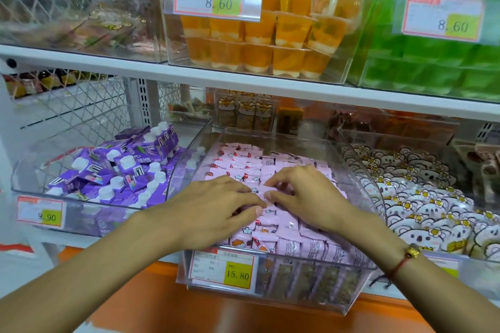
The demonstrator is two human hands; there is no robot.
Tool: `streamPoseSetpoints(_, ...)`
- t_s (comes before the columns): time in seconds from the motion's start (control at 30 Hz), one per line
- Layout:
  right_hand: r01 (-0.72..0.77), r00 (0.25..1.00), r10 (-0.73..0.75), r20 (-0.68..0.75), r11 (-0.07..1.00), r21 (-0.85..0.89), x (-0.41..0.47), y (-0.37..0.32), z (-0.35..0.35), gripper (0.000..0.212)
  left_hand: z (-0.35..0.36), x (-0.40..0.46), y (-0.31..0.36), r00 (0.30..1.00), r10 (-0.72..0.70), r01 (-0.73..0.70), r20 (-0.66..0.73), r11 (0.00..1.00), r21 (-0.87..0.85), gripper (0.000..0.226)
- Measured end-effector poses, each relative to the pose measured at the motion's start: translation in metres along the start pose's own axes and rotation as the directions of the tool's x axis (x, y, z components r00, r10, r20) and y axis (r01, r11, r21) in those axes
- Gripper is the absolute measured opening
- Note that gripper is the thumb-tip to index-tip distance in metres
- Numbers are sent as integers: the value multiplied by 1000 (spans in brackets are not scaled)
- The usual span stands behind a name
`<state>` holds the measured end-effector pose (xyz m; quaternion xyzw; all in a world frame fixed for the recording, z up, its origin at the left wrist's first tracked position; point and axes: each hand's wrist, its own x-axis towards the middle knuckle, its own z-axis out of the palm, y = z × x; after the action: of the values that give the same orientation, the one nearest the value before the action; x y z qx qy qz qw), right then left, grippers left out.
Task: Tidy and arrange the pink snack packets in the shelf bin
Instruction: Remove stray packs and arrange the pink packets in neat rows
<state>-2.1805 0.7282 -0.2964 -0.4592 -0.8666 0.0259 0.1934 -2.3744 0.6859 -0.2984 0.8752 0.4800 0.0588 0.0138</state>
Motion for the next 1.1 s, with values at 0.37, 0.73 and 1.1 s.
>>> streamPoseSetpoints(0.37, 26, 854, 213, -474, 893, 449, -5, -10, -13, 14, 2, -2, 2, 999, -22, 21, -29, 1000, -17, 41)
streamPoseSetpoints(0.73, -187, 743, 637, 206, -98, 978, -15, -19, -25, 23, -5, -3, 9, 821, -107, -179, -560, 884, -431, 65)
streamPoseSetpoints(1.1, -213, 923, 378, -74, 662, 719, -20, -18, -27, 44, -15, -3, 14, 796, -560, -87, -230, 269, -959, 16)
